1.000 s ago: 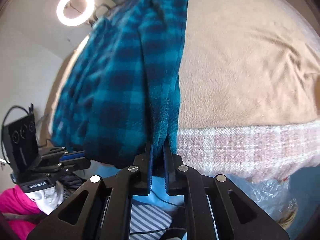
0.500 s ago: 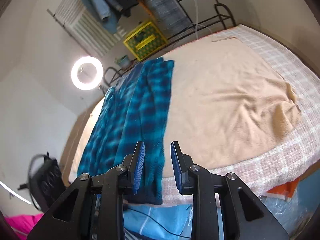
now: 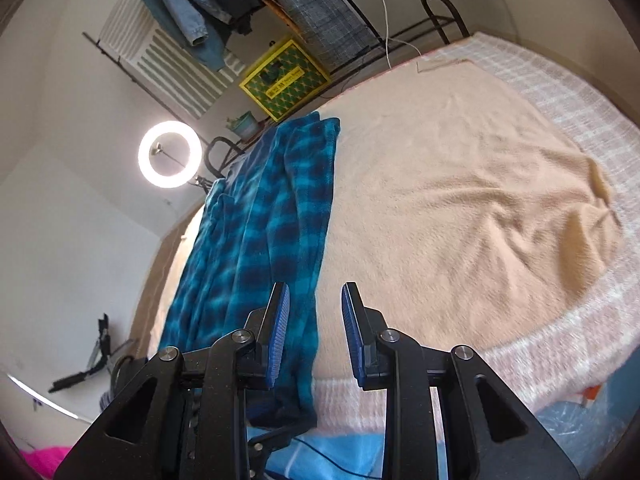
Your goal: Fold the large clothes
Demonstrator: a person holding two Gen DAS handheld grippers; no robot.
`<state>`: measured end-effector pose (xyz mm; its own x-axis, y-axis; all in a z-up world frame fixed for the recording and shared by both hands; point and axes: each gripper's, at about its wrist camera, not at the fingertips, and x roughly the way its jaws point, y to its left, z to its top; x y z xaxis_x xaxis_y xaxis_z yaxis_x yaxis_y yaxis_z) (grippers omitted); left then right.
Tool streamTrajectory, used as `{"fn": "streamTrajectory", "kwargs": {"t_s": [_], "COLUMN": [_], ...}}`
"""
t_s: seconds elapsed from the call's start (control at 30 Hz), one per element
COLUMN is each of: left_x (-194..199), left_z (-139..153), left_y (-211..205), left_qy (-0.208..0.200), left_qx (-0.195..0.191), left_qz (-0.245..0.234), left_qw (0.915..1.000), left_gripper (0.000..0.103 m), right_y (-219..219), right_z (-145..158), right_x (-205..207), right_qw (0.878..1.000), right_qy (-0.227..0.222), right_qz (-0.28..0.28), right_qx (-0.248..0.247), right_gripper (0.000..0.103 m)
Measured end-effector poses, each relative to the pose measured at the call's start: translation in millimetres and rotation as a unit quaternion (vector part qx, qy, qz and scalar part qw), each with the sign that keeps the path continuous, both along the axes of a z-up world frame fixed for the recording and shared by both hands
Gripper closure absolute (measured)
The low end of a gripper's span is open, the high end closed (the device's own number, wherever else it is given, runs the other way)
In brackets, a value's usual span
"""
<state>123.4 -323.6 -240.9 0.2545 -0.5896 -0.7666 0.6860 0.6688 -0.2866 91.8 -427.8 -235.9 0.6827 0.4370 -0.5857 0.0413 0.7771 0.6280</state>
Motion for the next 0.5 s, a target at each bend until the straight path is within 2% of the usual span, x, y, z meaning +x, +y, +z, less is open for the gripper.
{"fn": "streamTrajectory", "kwargs": {"t_s": [0.03, 0.07, 0.1, 0.17, 0.27, 0.4, 0.5], "left_x": [4.9, 8.1, 8.7, 9.0, 8.5, 10.4, 10.0], "left_z": [3.7, 7.2, 11.3, 22.2, 33.3, 37.1, 39.5], "left_y": [8.6, 15.6, 21.7, 34.9, 51.3, 66.9, 74.2], "left_qy": [0.020, 0.036, 0.044, 0.049, 0.053, 0.067, 0.072], "left_qx": [-0.027, -0.050, -0.069, -0.100, -0.134, -0.166, -0.177], "left_qz": [0.014, 0.025, 0.033, 0.048, 0.070, 0.093, 0.101], "left_qw": [0.9993, 0.9978, 0.9961, 0.9926, 0.9871, 0.9794, 0.9763], "left_gripper": [0.095, 0.095, 0.095, 0.096, 0.096, 0.096, 0.097], "right_y": [0.2, 0.8, 2.3, 3.4, 1.0, -1.6, 4.6], "right_z": [-0.6, -0.2, 1.2, 2.3, -7.0, -41.2, -57.3], "right_x": [6.8, 14.2, 26.2, 45.8, 78.4, 123.9, 147.5], "right_qw": [1.000, 1.000, 1.000, 1.000, 1.000, 0.994, 0.993], "right_qy": [0.003, 0.004, 0.003, -0.004, -0.002, 0.028, 0.052], "right_qz": [0.003, 0.005, 0.006, 0.006, -0.003, -0.027, -0.032], "right_qx": [0.004, 0.003, -0.003, -0.004, 0.028, 0.106, 0.105], "right_gripper": [0.077, 0.069, 0.056, 0.041, 0.040, 0.040, 0.040]}}
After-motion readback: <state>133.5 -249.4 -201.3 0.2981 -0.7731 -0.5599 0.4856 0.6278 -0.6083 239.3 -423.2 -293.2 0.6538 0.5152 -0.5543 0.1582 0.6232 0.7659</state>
